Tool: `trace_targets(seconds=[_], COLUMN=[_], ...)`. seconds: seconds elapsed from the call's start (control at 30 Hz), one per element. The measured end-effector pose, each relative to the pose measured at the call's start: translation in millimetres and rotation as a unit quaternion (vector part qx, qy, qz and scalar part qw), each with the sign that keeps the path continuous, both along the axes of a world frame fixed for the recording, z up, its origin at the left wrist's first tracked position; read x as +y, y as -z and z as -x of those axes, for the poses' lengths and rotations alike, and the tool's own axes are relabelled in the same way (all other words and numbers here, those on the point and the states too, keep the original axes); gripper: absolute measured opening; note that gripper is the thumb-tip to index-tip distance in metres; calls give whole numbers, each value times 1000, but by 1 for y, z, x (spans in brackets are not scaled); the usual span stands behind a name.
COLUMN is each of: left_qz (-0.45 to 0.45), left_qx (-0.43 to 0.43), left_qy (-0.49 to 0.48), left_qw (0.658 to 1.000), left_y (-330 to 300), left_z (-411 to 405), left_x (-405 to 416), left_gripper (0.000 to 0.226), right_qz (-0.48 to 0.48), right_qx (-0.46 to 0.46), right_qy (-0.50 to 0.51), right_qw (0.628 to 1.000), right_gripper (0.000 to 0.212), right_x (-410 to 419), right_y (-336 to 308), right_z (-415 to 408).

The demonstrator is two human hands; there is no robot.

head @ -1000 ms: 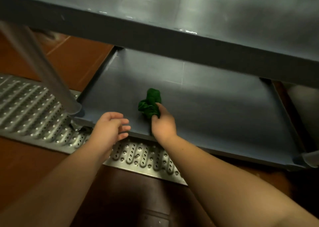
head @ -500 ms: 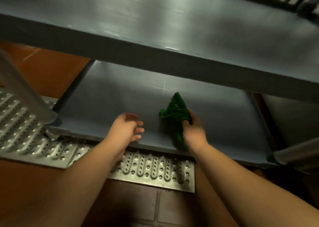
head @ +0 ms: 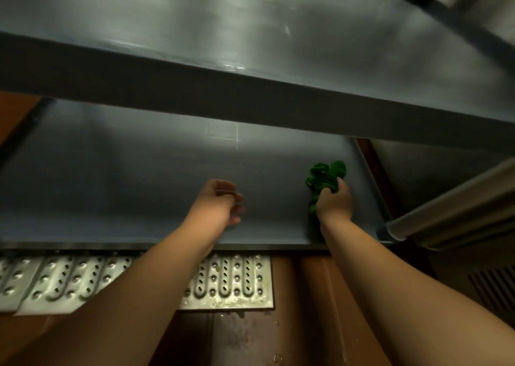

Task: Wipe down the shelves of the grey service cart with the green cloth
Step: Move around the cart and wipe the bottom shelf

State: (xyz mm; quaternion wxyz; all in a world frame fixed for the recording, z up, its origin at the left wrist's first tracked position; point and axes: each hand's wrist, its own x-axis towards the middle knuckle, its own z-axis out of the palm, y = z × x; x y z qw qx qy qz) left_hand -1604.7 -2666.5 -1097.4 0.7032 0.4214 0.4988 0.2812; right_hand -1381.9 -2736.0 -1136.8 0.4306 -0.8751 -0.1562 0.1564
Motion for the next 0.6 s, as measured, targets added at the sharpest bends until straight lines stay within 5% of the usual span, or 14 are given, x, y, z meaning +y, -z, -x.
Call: trace_targets(seconds=[0.27, 0.43, 0.6], left_qz=[-40, -31, -13], left_qx=[49, 71, 85], left_qy=[-118, -203, -254], left_qw=[991, 976, 963], left_y=[1, 7, 8], left_z=[146, 241, 284], left_x=[44, 55, 40], left_gripper=[26, 16, 15], right_qz=[-47, -33, -68], right_qx=[22, 51, 124], right_qy=[-199, -369, -427], right_qw=[979, 927, 893], right_gripper=[49, 51, 48], right_x=[125, 188, 193], right_y=[4, -3, 6], right_z=[144, 292, 364])
